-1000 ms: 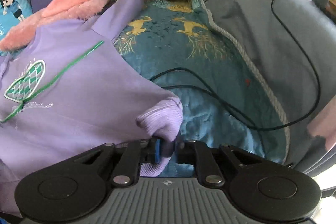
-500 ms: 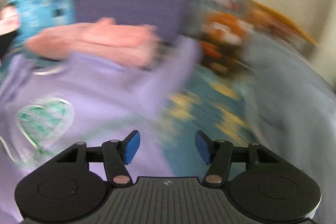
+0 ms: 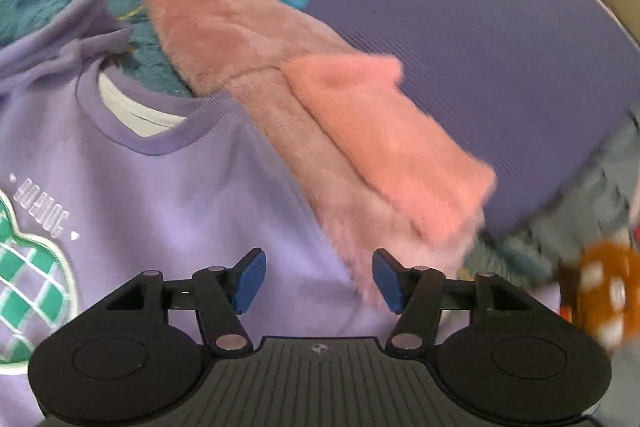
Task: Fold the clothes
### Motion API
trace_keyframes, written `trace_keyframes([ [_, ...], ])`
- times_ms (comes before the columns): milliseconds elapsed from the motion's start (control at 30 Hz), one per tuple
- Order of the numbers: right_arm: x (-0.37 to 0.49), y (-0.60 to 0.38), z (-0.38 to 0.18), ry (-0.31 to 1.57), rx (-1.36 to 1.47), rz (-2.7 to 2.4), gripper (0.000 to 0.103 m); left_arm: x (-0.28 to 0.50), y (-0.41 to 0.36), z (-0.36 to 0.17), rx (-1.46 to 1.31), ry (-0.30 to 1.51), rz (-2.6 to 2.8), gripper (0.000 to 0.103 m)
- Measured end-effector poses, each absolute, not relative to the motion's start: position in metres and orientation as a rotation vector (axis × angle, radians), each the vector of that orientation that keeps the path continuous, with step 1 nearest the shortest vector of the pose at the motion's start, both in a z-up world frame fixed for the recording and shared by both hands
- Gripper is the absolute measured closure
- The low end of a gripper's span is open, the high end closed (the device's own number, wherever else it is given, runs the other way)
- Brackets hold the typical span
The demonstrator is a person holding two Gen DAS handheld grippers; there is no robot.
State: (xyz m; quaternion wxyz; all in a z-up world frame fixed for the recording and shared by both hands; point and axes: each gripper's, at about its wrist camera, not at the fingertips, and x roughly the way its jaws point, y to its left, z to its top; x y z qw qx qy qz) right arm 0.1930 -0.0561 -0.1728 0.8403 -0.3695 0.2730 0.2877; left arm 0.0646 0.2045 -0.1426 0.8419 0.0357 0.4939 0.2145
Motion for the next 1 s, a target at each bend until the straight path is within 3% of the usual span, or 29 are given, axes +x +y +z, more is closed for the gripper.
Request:
trace_keyframes([
  [133,0.196,-0.034,-0.179,0.491,-0.918,0.753,0.048,0.068,0.196,-0.148,0.095,1.054,0.434,0.000],
  [200,0.200,-0.021,-0.190,0.489,-1.012,0.773,0.054,0.069,0.194,-0.150,0.108,1.056,0.433,0.000],
  [267,0.199,-0.017,-0.193,0.493,-1.054,0.786,0.079,0.069,0.194,-0.150,0.114,1.059,0.433,0.000],
  [300,0.197,-0.015,-0.195,0.492,-1.070,0.789,0.097,0.069,0.194,-0.150,0.111,1.058,0.434,0.000],
  [333,0.192,-0.015,-0.194,0.485,-1.086,0.780,0.099,0.068,0.194,-0.150,0.108,1.057,0.435,0.000],
  [667,0.110,-0.057,-0.112,0.345,-1.095,0.605,0.099,0.066,0.178,-0.157,0.101,1.043,0.404,0.000],
  [833,0.144,-0.087,-0.054,0.504,-0.882,0.436,0.099,0.091,0.156,-0.167,0.115,0.995,0.399,0.000],
  [1000,0.206,-0.114,-0.078,0.699,-0.884,0.210,0.099,0.106,0.146,-0.171,0.138,0.983,0.404,0.000],
])
